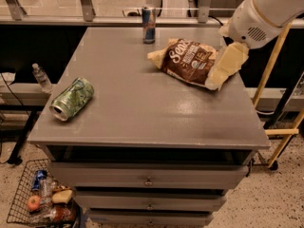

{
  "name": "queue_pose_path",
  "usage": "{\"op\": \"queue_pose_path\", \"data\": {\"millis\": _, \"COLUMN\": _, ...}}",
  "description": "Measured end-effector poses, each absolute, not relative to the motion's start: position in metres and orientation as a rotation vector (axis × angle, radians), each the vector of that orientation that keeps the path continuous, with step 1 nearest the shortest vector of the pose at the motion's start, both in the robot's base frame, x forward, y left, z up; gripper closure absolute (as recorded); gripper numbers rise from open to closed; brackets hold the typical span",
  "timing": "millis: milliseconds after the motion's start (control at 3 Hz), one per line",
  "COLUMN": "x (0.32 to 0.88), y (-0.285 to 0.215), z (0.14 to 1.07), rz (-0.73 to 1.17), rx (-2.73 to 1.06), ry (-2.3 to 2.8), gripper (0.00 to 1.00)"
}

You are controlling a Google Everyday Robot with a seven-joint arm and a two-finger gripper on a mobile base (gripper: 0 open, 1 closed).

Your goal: Move brown chip bag near green can

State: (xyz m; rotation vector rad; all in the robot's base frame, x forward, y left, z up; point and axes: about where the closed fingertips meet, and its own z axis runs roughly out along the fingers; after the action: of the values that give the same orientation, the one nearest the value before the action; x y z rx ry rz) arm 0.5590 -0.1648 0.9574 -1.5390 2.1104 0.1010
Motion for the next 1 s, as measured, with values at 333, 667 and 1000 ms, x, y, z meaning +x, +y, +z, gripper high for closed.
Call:
{"op": "queue_pose_path", "data": {"millis": 333, "x": 0.565, "y": -0.164, "z": 0.956, "rz": 0.109, "rx": -1.528, "ry": 2.108, "gripper": 0.0}}
{"op": "queue_pose_path", "data": {"millis": 667, "x": 0.564, "y": -0.164, "z": 0.951, "rz": 0.065, "rx": -1.473, "ry": 2.152, "gripper": 0.0}}
{"op": "queue_pose_path", "data": {"millis": 1000, "x": 0.607, "y": -0.146, "z": 0.95, "rz": -0.074, "rx": -1.498, "ry": 2.151, "gripper": 0.0}}
